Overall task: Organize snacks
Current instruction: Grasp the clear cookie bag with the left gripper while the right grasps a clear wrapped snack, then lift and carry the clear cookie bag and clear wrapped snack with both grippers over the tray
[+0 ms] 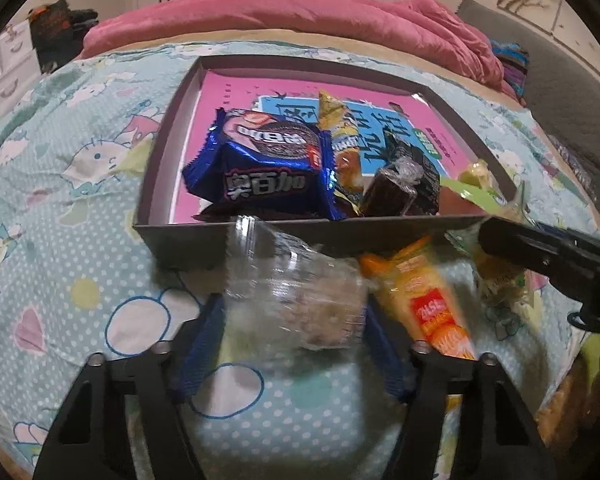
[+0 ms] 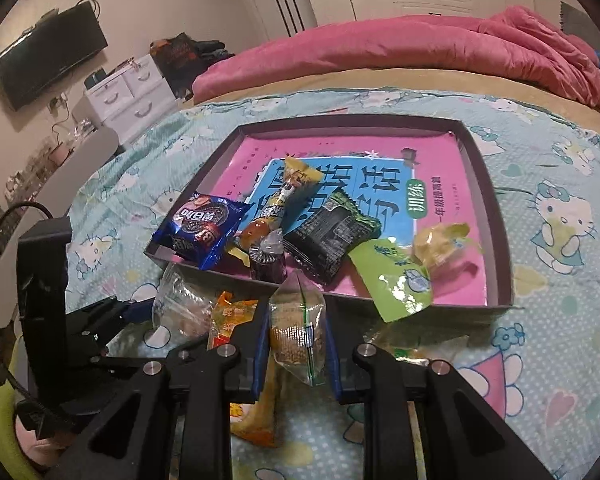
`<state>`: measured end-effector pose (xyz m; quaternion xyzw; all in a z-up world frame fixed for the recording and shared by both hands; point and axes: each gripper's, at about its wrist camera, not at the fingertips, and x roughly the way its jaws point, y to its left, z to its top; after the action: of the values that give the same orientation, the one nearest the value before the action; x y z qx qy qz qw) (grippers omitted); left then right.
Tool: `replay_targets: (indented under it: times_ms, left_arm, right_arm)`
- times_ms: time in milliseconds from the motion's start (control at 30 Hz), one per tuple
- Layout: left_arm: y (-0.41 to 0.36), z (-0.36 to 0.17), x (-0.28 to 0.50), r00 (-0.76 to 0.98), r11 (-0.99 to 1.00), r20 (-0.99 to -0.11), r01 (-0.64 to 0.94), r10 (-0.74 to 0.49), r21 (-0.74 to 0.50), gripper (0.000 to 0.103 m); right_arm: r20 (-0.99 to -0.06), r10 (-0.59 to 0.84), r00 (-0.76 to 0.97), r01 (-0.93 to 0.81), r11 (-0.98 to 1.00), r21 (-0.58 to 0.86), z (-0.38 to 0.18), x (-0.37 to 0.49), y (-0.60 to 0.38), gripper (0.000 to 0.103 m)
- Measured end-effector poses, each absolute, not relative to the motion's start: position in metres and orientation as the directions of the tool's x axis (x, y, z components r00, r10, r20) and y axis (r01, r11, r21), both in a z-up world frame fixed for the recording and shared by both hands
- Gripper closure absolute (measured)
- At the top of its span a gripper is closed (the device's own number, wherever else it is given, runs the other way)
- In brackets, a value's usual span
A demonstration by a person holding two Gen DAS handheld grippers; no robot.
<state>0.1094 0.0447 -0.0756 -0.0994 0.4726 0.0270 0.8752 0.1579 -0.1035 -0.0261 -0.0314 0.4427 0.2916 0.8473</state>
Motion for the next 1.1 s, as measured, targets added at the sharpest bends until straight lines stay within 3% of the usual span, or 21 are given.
replay_targets:
  times_ms: [167,533,1100]
  left_arm:
    - [0.051,-0.071,0.104,0.554,0.972,-0.829,-0.142,-0.077,-0.185,0.057]
    - [0.06,-0.046,0.079,0.588,0.95,-0.794,-0.129,-0.158,-0.285,0.058]
    - [0.049,-0.002,0.071,0.662,0.959,-0.736,-0.095,-0.14,-0.268,0.058]
  right_arm:
    - [-0.758,0.468,0.454,-0.504,0.837,0.215,-0.021,0.156,-0.11,0.079]
    - [-0.732,0.479,0.484,-0.484,0.844,0.232,-0.006,0.155,-0.119,0.079]
    - [-0.694,0.483,0.533,-0.459,0.855,0.242,0.01,0.155,-0.136,0.079]
